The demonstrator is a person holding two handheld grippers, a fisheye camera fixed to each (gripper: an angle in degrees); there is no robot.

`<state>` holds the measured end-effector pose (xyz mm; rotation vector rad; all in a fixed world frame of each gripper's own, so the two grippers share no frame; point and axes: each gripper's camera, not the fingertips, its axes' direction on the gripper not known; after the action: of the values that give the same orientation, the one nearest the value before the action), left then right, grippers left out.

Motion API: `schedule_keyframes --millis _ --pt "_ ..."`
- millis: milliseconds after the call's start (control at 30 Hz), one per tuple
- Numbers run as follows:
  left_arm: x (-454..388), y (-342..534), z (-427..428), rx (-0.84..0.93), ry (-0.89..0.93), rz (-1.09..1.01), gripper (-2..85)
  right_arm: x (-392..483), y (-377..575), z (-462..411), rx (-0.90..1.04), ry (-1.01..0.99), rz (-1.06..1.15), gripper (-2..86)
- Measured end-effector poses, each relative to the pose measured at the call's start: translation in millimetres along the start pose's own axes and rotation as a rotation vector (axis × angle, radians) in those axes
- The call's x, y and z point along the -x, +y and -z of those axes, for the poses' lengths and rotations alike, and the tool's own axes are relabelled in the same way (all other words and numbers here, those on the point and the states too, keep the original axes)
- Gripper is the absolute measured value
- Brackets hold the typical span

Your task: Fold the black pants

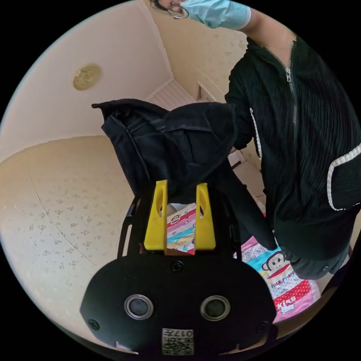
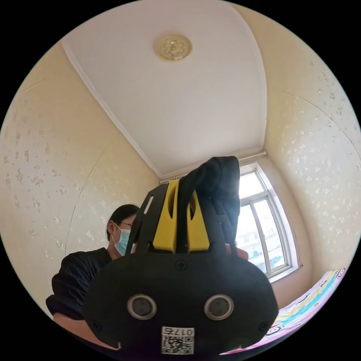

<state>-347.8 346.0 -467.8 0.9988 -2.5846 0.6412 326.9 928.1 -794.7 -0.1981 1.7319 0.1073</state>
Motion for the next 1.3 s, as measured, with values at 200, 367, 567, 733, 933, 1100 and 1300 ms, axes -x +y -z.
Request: schedule_keyframes --millis 200,367,567,733,933,1100,1300 --pt "-5 -26 -61 0.224 -0.045 0.003 4.3 12 8 -22 0.015 -0.004 0.010 -0.3" --pt "38 -27 -52 0.242 0.066 0.306 1.6 46 9 -29 0.098 0.138 0.064 -0.3" --pt "115 -53 18 0.270 -0.174 0.578 0.7 104 8 -95 0.529 0.560 0.266 -0.3" --pt "174 -110 124 0.143 -0.420 0.747 1.0 131 13 -162 0.790 0.741 0.343 -0.4" --pt "179 -241 203 0.040 -0.680 0.700 2.6 182 -7 -210 0.810 0.852 0.404 -0.4" --pt "144 -345 248 -0.033 -0.901 0.593 3.8 268 -4 -248 0.769 0.862 0.527 -0.4" --pt "150 -436 323 -0.195 -0.938 0.518 4.0 351 -32 -289 0.705 0.889 0.680 -0.4"
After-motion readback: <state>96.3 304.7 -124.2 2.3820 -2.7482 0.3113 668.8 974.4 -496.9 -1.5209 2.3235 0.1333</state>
